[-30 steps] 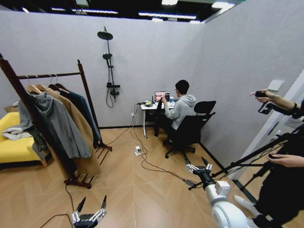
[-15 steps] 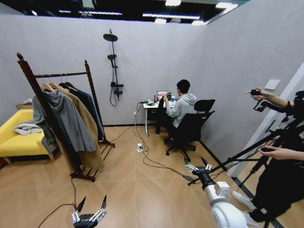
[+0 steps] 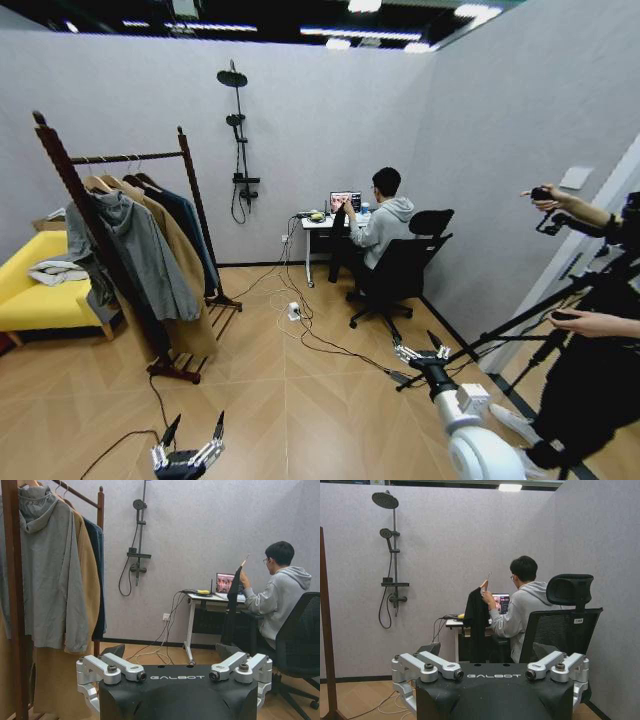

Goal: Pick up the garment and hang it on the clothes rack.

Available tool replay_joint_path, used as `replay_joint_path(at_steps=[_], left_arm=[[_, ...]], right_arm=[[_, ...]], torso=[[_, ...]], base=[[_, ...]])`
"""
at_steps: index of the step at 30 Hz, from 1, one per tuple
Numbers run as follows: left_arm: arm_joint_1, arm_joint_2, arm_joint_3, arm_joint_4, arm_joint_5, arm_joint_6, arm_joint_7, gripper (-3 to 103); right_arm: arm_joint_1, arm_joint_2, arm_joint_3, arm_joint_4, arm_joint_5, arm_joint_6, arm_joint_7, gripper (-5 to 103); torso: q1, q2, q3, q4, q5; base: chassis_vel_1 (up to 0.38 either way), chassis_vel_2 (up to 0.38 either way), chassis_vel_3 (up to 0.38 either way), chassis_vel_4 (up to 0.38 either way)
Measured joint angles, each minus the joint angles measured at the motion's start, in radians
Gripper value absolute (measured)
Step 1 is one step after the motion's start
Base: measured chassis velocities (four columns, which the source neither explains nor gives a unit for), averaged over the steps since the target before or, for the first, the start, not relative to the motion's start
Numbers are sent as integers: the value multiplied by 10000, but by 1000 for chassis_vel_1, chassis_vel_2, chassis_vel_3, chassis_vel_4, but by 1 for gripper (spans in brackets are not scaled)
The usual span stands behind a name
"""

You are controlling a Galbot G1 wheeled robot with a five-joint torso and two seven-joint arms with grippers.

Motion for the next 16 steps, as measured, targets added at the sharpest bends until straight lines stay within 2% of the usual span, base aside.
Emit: replay_joint_path(at_steps=[16], left_arm=[[0,0,0,0,0,0,0,100]], right_arm=[[-180,-137,267,326,145,-37,-206,100]], torso=[[0,0,0,-1,-1]], base=[[0,0,0,0]])
